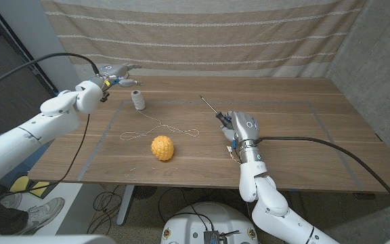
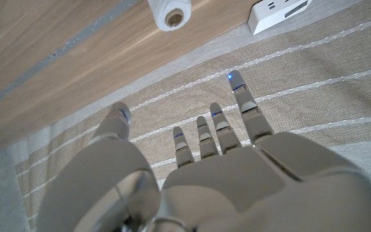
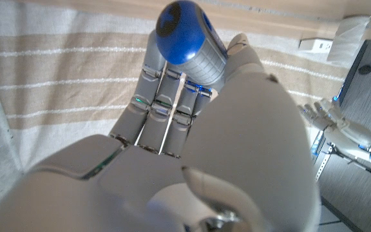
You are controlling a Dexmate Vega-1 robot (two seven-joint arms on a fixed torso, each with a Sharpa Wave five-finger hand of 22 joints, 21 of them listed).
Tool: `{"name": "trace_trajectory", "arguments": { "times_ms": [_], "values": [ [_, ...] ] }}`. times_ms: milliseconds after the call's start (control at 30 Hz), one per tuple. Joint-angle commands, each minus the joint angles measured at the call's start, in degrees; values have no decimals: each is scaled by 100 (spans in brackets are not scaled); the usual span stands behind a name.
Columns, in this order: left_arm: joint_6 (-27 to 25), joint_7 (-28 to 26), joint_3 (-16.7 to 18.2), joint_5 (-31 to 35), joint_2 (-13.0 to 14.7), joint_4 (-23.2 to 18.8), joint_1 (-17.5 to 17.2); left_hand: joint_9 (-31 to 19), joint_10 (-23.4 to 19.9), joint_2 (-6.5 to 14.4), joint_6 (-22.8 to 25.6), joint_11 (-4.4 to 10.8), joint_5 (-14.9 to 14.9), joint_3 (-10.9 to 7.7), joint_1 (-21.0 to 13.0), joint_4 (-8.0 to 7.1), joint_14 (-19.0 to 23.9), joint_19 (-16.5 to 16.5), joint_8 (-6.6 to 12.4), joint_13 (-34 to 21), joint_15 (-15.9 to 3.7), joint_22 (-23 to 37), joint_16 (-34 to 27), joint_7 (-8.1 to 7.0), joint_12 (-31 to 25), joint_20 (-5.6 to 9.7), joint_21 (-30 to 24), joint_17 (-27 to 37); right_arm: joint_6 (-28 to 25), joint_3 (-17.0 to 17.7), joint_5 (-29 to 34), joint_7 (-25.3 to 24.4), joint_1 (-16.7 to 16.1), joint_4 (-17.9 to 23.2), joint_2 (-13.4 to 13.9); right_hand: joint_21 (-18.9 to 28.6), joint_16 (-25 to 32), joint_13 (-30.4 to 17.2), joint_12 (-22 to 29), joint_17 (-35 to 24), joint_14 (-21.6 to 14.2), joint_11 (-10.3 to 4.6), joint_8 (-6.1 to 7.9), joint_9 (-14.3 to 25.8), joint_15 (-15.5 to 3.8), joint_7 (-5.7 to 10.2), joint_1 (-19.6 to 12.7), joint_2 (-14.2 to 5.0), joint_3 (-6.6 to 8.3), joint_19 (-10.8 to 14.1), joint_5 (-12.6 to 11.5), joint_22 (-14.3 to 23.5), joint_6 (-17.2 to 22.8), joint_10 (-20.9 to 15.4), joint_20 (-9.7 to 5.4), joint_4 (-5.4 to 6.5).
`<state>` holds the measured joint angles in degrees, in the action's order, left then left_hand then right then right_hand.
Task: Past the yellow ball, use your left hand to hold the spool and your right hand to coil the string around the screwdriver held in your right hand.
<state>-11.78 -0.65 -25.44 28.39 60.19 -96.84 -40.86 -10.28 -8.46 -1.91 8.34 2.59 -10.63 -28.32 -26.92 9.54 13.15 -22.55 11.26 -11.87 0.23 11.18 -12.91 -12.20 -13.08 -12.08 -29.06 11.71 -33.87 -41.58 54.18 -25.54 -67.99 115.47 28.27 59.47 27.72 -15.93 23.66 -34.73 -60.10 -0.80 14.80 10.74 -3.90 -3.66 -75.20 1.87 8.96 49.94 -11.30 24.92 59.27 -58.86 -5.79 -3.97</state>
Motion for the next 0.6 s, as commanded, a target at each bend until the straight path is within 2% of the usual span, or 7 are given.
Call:
{"name": "trace_trajectory", "arguments": {
  "times_ms": [33, 167, 233, 333, 567, 600],
  "values": [
    [-570, 699, -679, 469, -173, 226, 709, -36, -93, -145, 11, -2, -95, 94, -30, -62, 139, -493, -16, -20, -84, -13, -15, -37, -48, 30, -179, 16, 150, -39, -237, -1643, 23, 92, 177, 45, -25, 17, -35, -11, -678, -32, -9, 31, -881, 443, -827, -789, 411, 24, -43, 1, 683, -42, -642, -381],
    [-511, 812, -817, 477, -255, 433, 860, -38, -207, -236, 87, -29, -127, 126, -138, -31, 230, -716, 3, -29, -117, -26, -20, -37, -88, 22, -231, -2, 185, -58, -252, -1684, 46, 88, 193, 69, -44, 33, -53, -3, -681, -41, -12, 32, -879, 455, -830, -784, 407, 2, -45, -13, 708, -75, -644, -381],
    [-310, 927, -862, 339, -288, 597, 955, -39, -297, -171, 115, -85, -146, 99, -230, -34, 258, -707, 8, -35, -107, -31, -29, -35, -120, 11, -211, 4, 212, -63, -262, -1711, 54, 86, 202, 80, -52, 40, -61, 0, -684, -26, -14, 33, -876, 450, -830, -782, 405, -9, -46, -20, 721, -91, -644, -380],
    [-328, 1068, -970, 383, -317, 666, 1044, -39, -311, -45, 127, -55, -161, 59, -404, -33, 322, -614, 1, -44, -76, -36, -56, -35, -118, -14, -147, 15, 208, -75, -266, -1711, 60, 95, 207, 103, -58, 53, -79, 1, -699, -14, -18, 33, -870, 456, -829, -790, 404, -20, -47, -32, 737, -108, -643, -375],
    [-416, 1227, -1186, 605, -390, 755, 1200, -40, -360, -23, 145, -41, -154, 79, -456, -43, 351, -551, 3, -52, -85, -37, -67, -28, -135, -20, -106, 22, 228, -91, -289, -1702, 72, 104, 226, 144, -69, 73, -118, 3, -725, -20, -32, 34, -870, 448, -831, -798, 402, -37, -48, -54, 752, -122, -641, -370],
    [-368, 1210, -1220, 641, -396, 791, 1224, -41, -418, -21, 177, -74, -150, 93, -464, -52, 385, -546, 14, -57, -87, -37, -81, -27, -158, -19, -98, 25, 225, -93, -289, -1697, 74, 106, 229, 150, -70, 76, -121, 4, -728, -31, -37, 34, -871, 447, -831, -800, 402, -40, -48, -57, 747, -127, -641, -369]
  ]
}}
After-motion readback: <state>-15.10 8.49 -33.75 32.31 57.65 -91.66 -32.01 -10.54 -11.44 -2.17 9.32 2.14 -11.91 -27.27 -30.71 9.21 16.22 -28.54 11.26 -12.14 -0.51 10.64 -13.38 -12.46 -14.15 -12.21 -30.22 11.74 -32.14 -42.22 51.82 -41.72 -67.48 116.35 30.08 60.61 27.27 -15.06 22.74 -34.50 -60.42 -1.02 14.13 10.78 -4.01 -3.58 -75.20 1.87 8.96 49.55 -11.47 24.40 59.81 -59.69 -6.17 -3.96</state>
